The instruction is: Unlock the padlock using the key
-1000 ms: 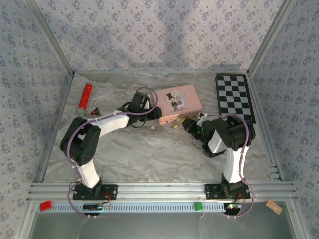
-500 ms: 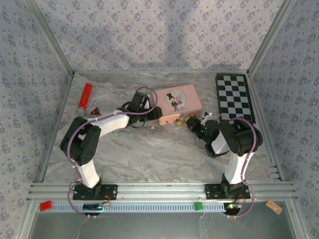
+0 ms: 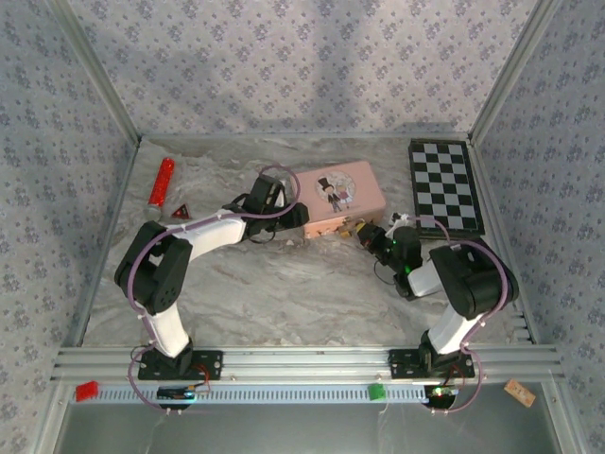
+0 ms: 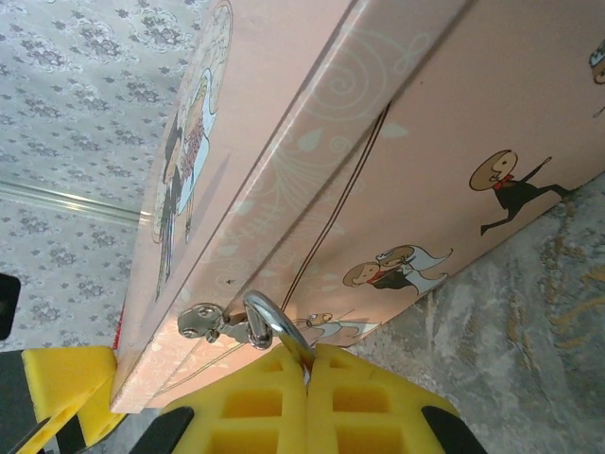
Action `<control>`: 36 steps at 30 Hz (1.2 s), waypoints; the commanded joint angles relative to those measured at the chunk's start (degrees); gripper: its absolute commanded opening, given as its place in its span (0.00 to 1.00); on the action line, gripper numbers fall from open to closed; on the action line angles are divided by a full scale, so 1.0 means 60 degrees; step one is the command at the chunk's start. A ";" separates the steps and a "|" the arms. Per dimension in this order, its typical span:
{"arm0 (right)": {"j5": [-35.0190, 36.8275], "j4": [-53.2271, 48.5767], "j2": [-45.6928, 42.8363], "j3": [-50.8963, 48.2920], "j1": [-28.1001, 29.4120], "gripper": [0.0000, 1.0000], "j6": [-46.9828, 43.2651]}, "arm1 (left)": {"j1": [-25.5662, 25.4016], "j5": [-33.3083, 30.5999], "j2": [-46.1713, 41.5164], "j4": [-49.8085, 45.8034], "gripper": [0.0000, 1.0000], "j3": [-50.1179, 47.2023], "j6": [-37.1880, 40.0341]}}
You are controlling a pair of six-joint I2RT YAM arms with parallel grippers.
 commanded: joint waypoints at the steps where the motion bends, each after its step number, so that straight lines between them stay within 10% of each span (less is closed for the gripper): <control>1: 0.0560 -0.1005 -0.0699 -0.0060 -0.0188 0.00 -0.0436 | 0.0004 -0.0223 0.0234 -0.0278 0.58 0.0200 -0.0066; 17: -0.0036 0.1868 0.0859 -0.0041 -0.0254 0.00 0.2686 | -0.0160 -0.0197 0.0307 -0.0277 0.58 0.0350 -0.0110; 36: 0.0052 -0.2447 -0.2309 -0.0324 -0.0601 0.00 0.1012 | -0.0152 -0.0321 0.0165 -0.0424 0.58 0.0358 0.0005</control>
